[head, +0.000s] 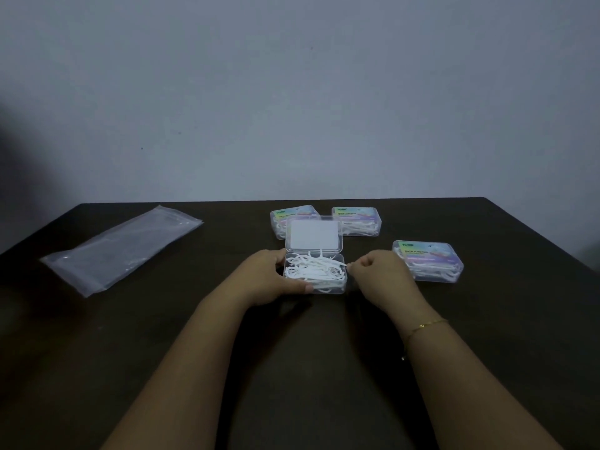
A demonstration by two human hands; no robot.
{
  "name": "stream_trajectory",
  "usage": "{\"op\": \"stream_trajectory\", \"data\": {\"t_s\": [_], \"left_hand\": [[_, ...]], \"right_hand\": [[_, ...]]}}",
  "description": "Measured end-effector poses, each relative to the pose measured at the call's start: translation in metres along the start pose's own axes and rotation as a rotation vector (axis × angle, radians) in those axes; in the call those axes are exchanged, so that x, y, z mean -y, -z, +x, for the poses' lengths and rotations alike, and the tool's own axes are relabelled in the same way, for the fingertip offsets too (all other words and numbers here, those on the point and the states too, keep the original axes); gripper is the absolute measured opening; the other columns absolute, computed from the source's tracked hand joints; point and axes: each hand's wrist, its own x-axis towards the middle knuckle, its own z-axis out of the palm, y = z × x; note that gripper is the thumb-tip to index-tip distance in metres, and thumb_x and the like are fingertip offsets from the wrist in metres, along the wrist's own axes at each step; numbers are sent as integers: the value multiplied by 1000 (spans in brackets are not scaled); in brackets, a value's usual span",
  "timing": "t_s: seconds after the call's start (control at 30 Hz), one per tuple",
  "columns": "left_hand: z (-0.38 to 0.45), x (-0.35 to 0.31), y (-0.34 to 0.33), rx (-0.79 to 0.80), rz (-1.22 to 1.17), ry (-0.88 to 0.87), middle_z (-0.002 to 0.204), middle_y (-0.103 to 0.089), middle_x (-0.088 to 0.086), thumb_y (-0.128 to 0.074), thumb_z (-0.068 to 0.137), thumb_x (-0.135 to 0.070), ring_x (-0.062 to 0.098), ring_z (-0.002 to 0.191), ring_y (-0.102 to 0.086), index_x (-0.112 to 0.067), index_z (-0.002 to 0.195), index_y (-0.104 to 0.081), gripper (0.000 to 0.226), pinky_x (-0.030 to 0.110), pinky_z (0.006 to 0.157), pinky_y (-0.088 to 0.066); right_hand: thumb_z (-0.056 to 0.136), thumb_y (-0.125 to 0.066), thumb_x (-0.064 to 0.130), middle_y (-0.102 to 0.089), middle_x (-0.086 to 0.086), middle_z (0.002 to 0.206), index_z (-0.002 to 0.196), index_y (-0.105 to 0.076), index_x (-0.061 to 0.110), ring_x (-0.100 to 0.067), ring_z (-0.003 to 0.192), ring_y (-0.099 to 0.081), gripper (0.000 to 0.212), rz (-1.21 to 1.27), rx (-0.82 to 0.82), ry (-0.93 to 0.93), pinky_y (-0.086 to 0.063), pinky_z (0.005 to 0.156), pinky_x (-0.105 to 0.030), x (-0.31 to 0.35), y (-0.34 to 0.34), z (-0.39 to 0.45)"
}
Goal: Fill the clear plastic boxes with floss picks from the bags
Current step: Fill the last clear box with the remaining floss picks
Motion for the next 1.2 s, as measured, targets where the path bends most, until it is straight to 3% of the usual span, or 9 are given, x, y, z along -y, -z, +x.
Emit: {"op": "stream_trajectory", "data": {"t_s": [0.23,0.5,0.57,0.7,0.8,0.87,1.0,1.07,1.2], "left_hand": [[1,1,-1,0,20,-5,109,-69,-15,-80,72,-40,2,97,-63,-35,126,-58,59,27,92,-48],[2,2,-1,6,20,-15,112,-68,-15,-80,72,-40,1,98,-62,-34,129,-55,62,25,91,-48],[1,0,-1,5,-4,-22,112,-67,-16,-81,71,-39,0,98,-61,-33,129,-54,64,20,86,-47],[-3,-4,-2,-15,-49,-37,105,-65,-19,-82,70,-34,-6,92,-59,-36,133,-47,72,14,81,-45],[-5,-4,-2,-59,-78,12,103,-58,-18,-85,67,-36,-3,88,-56,-33,132,-42,78,14,69,-42],[-5,-3,-3,-76,-86,53,106,-55,-14,-85,64,-39,2,91,-55,-30,131,-38,82,18,70,-43],[-5,-4,-4,-78,-119,73,109,-53,-11,-84,65,-39,7,97,-56,-31,120,-38,72,27,80,-49],[-6,-6,-4,-84,-121,62,106,-53,-13,-83,68,-37,6,93,-56,-31,118,-38,67,25,75,-48],[-5,-4,-6,-115,-75,21,102,-52,-16,-80,73,-35,3,92,-57,-31,111,-40,55,26,78,-51]], "right_hand": [[97,-46,31,-65,4,101,107,-66,22,-12,90,-57,24,-13,-39,186,-51,84,-36,2,-7,-7],[96,-49,30,-67,3,100,104,-69,20,-10,86,-57,23,56,-69,166,-51,82,-33,0,-8,-3],[97,-48,27,-64,0,107,110,-64,19,-8,86,-55,22,131,-83,140,-48,81,-29,1,-6,-2],[97,-47,33,-53,-3,133,141,-41,21,-21,114,-54,46,409,-13,45,-46,97,-39,4,-5,1],[95,-46,43,-50,-3,137,147,-25,32,-22,115,-53,56,497,34,48,-46,94,-39,4,-5,1],[95,-45,46,-54,0,129,147,-20,37,-16,103,-58,59,546,45,92,-48,80,-30,5,-3,-2],[95,-47,44,-58,11,108,129,-49,35,1,79,-56,36,573,169,145,-40,57,-15,5,2,-8],[93,-53,39,-64,8,108,109,-60,32,0,83,-60,19,555,224,144,-45,61,-15,4,2,-9],[87,-65,24,-58,4,115,114,-64,23,-4,94,-57,27,380,193,206,-46,69,-16,2,-3,-6]]}}
